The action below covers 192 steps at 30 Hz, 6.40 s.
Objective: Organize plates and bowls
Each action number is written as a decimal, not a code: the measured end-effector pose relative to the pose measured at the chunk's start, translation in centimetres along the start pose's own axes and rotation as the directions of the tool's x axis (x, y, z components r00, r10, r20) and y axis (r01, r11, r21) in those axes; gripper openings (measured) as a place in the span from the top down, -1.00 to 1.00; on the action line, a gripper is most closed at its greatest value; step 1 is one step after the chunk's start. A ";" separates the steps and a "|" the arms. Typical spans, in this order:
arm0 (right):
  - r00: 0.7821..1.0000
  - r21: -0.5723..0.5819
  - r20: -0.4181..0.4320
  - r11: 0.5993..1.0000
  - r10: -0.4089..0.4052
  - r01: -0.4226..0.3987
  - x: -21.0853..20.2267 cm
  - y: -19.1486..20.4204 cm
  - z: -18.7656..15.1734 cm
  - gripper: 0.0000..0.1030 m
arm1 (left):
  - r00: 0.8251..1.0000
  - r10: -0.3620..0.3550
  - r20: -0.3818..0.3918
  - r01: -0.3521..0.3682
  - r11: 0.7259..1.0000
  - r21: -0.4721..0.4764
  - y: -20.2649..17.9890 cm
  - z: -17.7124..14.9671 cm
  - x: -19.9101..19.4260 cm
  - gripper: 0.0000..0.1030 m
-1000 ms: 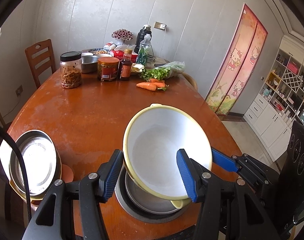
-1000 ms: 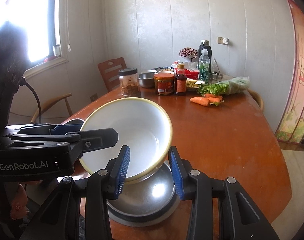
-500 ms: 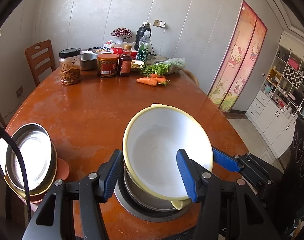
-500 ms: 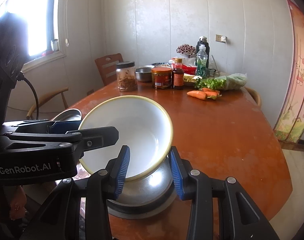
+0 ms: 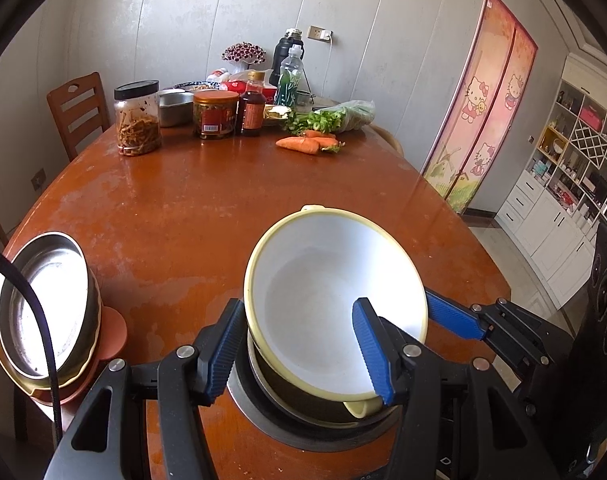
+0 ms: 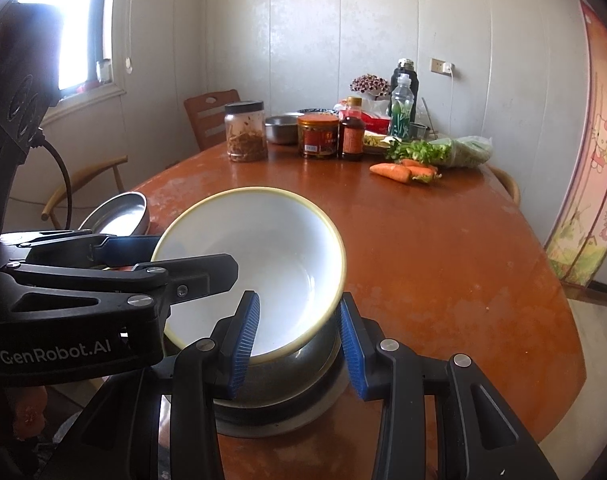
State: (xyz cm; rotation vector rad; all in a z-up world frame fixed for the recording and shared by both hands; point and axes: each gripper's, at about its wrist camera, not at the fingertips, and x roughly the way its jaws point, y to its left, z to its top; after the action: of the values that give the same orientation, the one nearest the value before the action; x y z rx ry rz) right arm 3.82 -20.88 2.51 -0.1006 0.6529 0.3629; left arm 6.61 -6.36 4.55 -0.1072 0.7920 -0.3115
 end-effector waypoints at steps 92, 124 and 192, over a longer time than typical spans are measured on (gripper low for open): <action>1.000 0.158 -0.017 0.987 0.020 -0.017 -0.7 -2.5 -1.6 -0.55 | 0.998 0.055 -0.038 -0.057 0.997 -0.058 3.4 -2.6 -0.5 -0.46; 0.985 0.329 -0.086 0.937 0.152 -0.116 2.7 -4.6 -2.9 -0.59 | 0.991 -0.011 -0.132 -0.008 0.990 -0.144 4.7 -3.2 3.5 -0.67; 0.965 0.143 0.020 0.954 0.263 -0.263 2.1 3.2 3.0 -0.29 | 0.998 -0.018 0.057 0.031 0.971 -0.239 9.4 -2.5 -3.9 -0.02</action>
State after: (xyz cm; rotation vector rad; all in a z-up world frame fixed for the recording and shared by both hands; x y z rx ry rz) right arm 6.00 -16.66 3.68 0.1266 0.6914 0.5706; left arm 4.46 3.82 3.43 -0.3515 0.7725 -0.2344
